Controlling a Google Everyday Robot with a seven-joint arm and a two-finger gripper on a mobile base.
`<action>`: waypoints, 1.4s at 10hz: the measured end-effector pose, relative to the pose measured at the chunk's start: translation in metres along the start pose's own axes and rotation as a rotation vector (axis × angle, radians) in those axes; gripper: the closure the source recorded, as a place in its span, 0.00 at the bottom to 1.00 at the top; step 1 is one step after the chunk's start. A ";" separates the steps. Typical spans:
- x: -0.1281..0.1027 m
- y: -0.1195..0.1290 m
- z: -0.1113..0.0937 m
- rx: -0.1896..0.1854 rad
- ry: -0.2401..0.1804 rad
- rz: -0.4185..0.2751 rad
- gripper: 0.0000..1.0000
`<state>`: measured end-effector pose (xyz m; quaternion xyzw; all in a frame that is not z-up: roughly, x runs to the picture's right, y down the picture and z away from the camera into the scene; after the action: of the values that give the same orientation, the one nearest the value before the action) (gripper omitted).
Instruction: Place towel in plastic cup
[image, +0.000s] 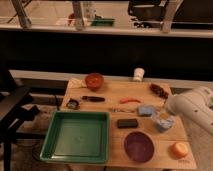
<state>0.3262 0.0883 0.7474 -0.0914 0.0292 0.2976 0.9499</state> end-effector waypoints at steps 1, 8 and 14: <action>0.005 0.001 -0.001 -0.005 0.004 0.007 0.43; 0.025 0.009 0.003 -0.016 0.025 0.025 0.58; 0.037 0.017 0.007 -0.035 0.043 0.032 0.22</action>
<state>0.3470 0.1246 0.7477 -0.1141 0.0459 0.3112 0.9424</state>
